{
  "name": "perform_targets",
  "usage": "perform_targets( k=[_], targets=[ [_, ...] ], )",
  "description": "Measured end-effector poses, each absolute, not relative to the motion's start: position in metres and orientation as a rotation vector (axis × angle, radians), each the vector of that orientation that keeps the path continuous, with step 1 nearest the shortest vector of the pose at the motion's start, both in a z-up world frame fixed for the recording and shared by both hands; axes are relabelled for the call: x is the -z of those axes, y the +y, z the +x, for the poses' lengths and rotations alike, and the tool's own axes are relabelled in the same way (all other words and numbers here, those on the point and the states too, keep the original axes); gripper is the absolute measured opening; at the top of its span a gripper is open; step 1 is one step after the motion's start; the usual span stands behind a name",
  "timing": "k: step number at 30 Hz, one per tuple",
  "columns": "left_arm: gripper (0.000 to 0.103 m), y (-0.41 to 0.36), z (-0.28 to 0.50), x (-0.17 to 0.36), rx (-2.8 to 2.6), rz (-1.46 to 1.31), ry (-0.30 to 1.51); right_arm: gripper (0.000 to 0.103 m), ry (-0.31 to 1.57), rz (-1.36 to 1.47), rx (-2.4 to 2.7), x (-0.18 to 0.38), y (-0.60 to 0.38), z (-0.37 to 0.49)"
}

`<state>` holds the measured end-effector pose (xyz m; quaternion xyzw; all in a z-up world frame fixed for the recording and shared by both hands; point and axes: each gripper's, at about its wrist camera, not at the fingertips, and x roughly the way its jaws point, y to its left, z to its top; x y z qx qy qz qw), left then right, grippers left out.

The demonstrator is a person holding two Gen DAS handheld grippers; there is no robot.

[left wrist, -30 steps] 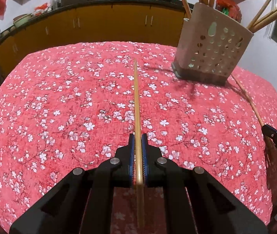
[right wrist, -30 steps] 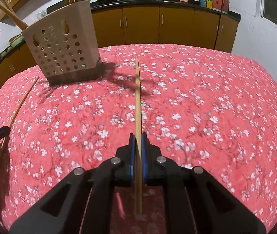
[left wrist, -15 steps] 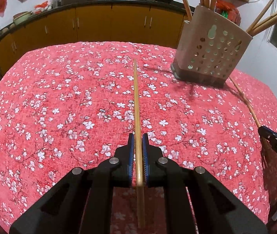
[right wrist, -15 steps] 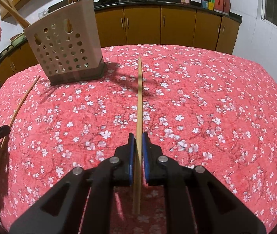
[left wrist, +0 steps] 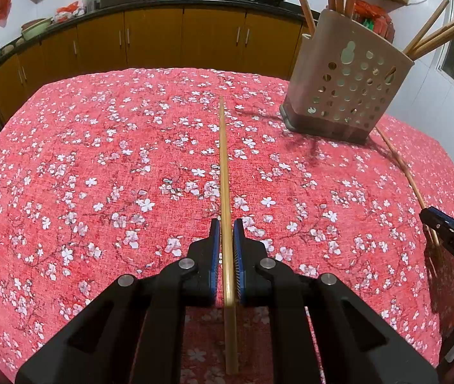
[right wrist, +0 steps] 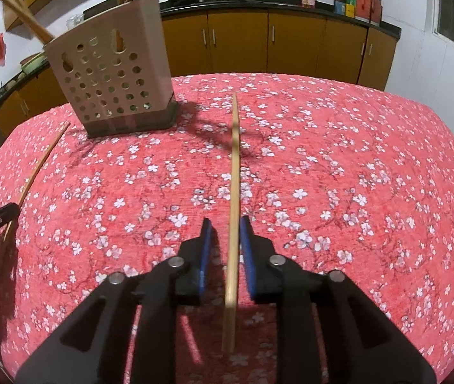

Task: Organize utensils
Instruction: 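Lift the left tool's chopstick off the table while the right tool lifts its chopstick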

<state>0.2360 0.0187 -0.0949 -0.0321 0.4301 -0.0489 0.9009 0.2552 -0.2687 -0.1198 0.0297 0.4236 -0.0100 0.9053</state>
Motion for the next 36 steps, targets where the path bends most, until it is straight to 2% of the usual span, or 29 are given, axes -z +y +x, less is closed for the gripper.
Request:
perform_targets(
  k=[3,18,20,21,23,31,36],
  targets=[
    [0.01,0.018,0.236,0.095,0.1,-0.064,0.89,0.03,0.876,0.055,0.043,0.12,-0.269,0.256],
    [0.01,0.016,0.231,0.093,0.098,-0.064,0.89,0.03,0.878,0.073,0.049,0.119,-0.274,0.254],
    [0.01,0.015,0.227,0.093,0.095,-0.053,0.89,0.023,0.876,0.081,0.055,0.119,-0.277,0.252],
    [0.01,0.014,0.225,0.093,0.093,-0.051,0.89,0.014,0.876,0.083,0.055,0.119,-0.278,0.25],
    [0.01,0.013,0.225,0.093,0.091,-0.048,0.89,0.008,0.876,0.086,0.054,0.119,-0.278,0.249],
    [0.007,0.011,0.227,0.092,0.094,-0.023,0.904,0.007,0.866,0.082,0.048,0.115,-0.278,0.243],
    [0.007,0.017,0.221,0.07,0.105,-0.043,0.855,0.007,0.773,0.098,0.052,0.084,-0.284,0.227]
  ],
)
